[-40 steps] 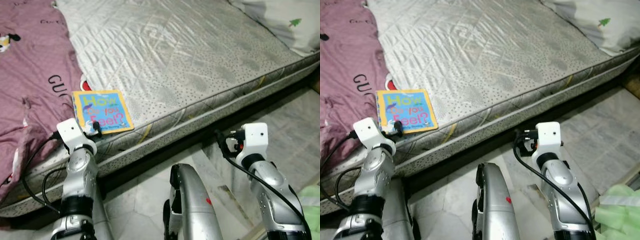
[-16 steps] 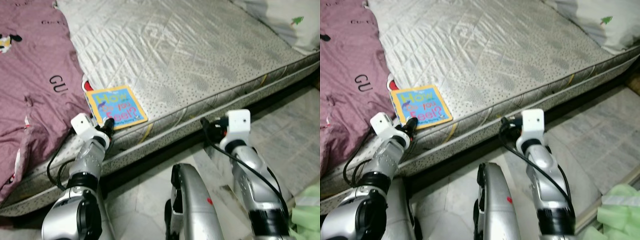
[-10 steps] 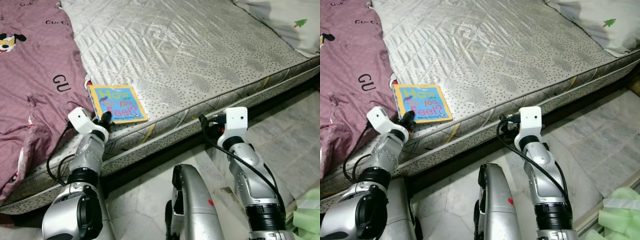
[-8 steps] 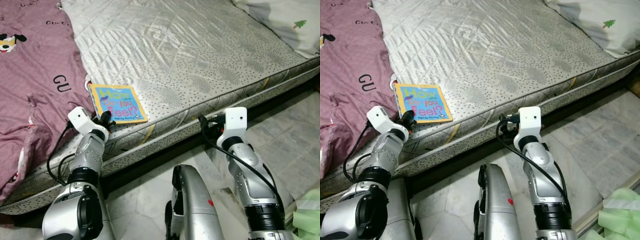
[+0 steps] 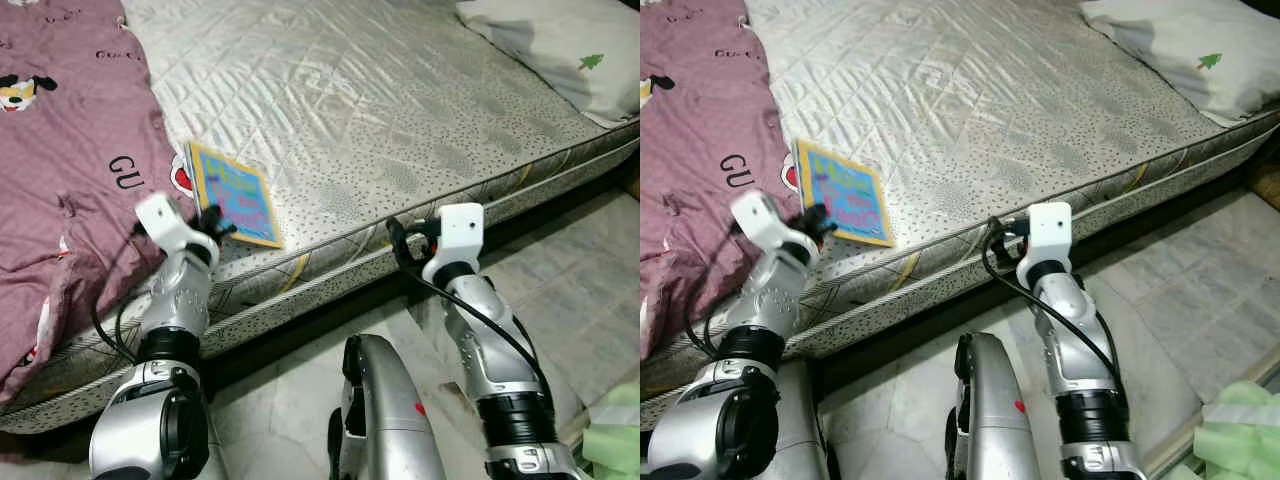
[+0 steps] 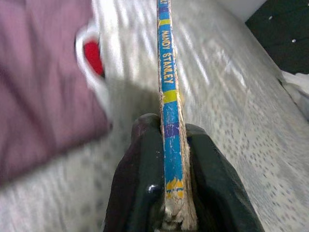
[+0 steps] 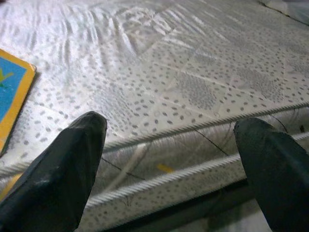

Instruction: Clean up the room

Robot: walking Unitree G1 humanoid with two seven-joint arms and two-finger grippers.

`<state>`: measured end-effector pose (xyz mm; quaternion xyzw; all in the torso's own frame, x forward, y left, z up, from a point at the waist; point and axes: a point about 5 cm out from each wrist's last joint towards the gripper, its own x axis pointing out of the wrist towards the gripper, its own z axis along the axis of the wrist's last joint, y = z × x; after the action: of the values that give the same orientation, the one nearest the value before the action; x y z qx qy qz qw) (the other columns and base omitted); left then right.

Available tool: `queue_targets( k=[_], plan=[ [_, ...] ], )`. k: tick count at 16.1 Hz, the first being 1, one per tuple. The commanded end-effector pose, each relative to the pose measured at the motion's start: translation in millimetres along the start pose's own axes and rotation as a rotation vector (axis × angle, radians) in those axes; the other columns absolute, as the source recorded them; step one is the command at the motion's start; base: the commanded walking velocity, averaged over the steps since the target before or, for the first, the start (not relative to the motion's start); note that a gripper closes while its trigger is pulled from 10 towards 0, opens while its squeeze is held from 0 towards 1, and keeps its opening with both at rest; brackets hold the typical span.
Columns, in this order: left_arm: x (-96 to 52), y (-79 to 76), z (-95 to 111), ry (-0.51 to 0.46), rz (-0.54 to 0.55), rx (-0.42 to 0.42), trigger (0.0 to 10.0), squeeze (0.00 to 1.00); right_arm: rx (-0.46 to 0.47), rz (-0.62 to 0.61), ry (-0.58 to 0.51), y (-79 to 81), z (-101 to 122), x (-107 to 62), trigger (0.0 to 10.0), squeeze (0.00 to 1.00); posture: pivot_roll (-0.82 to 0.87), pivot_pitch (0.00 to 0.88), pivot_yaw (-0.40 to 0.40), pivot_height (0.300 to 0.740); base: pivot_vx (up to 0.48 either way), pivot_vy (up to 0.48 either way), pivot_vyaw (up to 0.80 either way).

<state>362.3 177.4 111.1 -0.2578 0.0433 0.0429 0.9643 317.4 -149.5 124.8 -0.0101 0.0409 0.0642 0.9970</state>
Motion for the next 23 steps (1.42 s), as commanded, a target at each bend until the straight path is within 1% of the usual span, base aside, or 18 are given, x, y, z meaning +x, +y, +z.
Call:
queue_targets(
  k=[1, 2, 3, 4, 6, 7, 9, 10, 11, 12, 13, 14, 15, 16, 19, 21, 22, 23],
  plan=[
    [-3.0, 5.0, 16, -0.068, 0.024, 0.105, 0.0, 0.0, 0.023, -0.009, -0.01, 0.1, 1, 0.9, 10.0, 0.0, 0.01, 0.039, -0.06, 0.519, 0.0, 0.0, 0.0],
    [-4.6, 3.8, 18, -0.077, 0.017, 0.131, 0.0, 0.0, 0.032, -0.006, -0.017, 1.2, 2, 1.1, 10.0, 0.0, 0.01, 0.039, -0.06, 0.519, 0.0, 0.0, 0.0],
    [-17.7, -2.1, 29, -0.153, -0.013, 0.233, 0.0, 0.0, 0.096, 0.014, -0.016, 8.4, 1, 1.4, 10.0, 0.0, 0.03, 0.03, -0.048, 0.519, 0.0, 0.0, 0.0],
    [-28.6, -6.4, 30, -0.183, -0.031, 0.279, 0.0, 0.0, 0.154, 0.032, -0.002, 15.0, -2, 1.6, 10.0, 0.0, 0.04, 0.027, -0.04, 0.519, 0.0, 0.0, 0.0],
    [-49.2, -10.5, 27, -0.203, -0.055, 0.34, 0.0, 0.0, 0.205, 0.082, 0.002, 31.5, -5, 1.3, 10.0, 0.0, 0.07, 0.021, -0.031, 0.519, 0.0, 0.0, 0.0],
    [-55.2, -9.2, 26, -0.206, -0.056, 0.367, 0.0, 0.0, 0.227, 0.094, 0.001, 36.3, -6, 1.1, 10.0, 0.0, 0.07, 0.018, -0.03, 0.519, 0.0, 0.0, 0.0],
    [-72.8, 0.3, 17, -0.161, -0.025, 0.39, 0.0, 0.0, 0.271, 0.102, -0.01, 45.5, -5, 2.0, 10.0, 0.0, 0.09, 0.008, -0.025, 0.519, 0.0, 0.0, 0.0],
    [-86.2, 5.0, 8, -0.109, -0.023, 0.438, 0.0, 0.0, 0.271, 0.092, -0.02, 44.8, -5, 3.3, 10.0, 0.0, 0.11, 0.0, -0.019, 0.519, 0.0, 0.0, 0.0],
    [-88.7, 4.7, 5, -0.095, -0.032, 0.468, 0.0, 0.0, 0.275, 0.089, -0.027, 44.1, -5, 3.7, 10.0, 0.0, 0.11, 0.0, -0.016, 0.519, 0.0, 0.0, 0.0],
    [-91.2, 1.0, 4, -0.106, -0.044, 0.528, 5.8, 0.0, 0.276, 0.081, -0.033, 42.7, -5, 4.8, 10.0, 0.0, 0.11, 0.0, -0.009, 0.519, 0.0, 0.0, 0.0],
    [-92.8, -3.2, 5, -0.137, -0.049, 0.597, 10.0, 0.0, 0.275, 0.071, -0.036, 41.4, -5, 6.1, 10.0, 0.0, 0.11, 0.0, -0.005, 0.519, 0.0, 0.0, 0.0],
    [-95.8, -2.7, 6, -0.153, -0.034, 0.639, 10.0, 0.0, 0.282, 0.054, -0.056, 37.6, -2, 8.1, 10.0, 0.0, 0.12, 0.0, -0.003, 0.519, 0.0, 0.0, 0.0],
    [-98.1, 2.5, 5, -0.117, -0.023, 0.597, 10.0, 0.0, 0.28, 0.044, -0.074, 34.6, 1, 9.7, 10.0, 0.0, 0.12, 0.0, -0.003, 0.519, 0.0, 0.0, 0.0],
    [-99.4, 1.8, 6, -0.121, -0.101, 0.57, 10.0, 0.0, 0.282, 0.045, -0.08, 34.1, 1, 10.1, 10.0, 0.0, 0.12, 0.0, -0.003, 0.534, 0.0, 0.0, 0.0],
    [-97.1, 2.2, 10, -0.167, -0.07, 0.588, 10.0, 0.0, 0.276, 0.045, -0.082, 34.6, 1, 10.8, 10.0, 0.0, 0.12, 0.0, -0.006, 0.564, 0.0, 0.0, 0.0],
    [-95.4, -0.8, 10, -0.174, -0.072, 0.572, 10.0, 0.0, 0.275, 0.047, -0.089, 35.3, 1, 11.9, 10.0, 0.0, 0.11, 0.0, -0.013, 0.584, 0.0, 0.0, 0.0],
    [-94.1, -5.8, 11, -0.183, -0.086, 0.546, 10.0, 0.0, 0.274, 0.047, -0.094, 34.9, 2, 12.8, 10.0, 0.0, 0.11, 0.0, -0.013, 0.599, 0.0, 0.0, 0.0],
    [-93.0, -8.6, 11, -0.188, -0.092, 0.545, 10.0, 0.0, 0.274, 0.044, -0.097, 34.3, 3, 13.2, 10.0, 0.0, 0.11, 0.0, -0.013, 0.609, 0.0, 0.0, 0.0]
  ],
)
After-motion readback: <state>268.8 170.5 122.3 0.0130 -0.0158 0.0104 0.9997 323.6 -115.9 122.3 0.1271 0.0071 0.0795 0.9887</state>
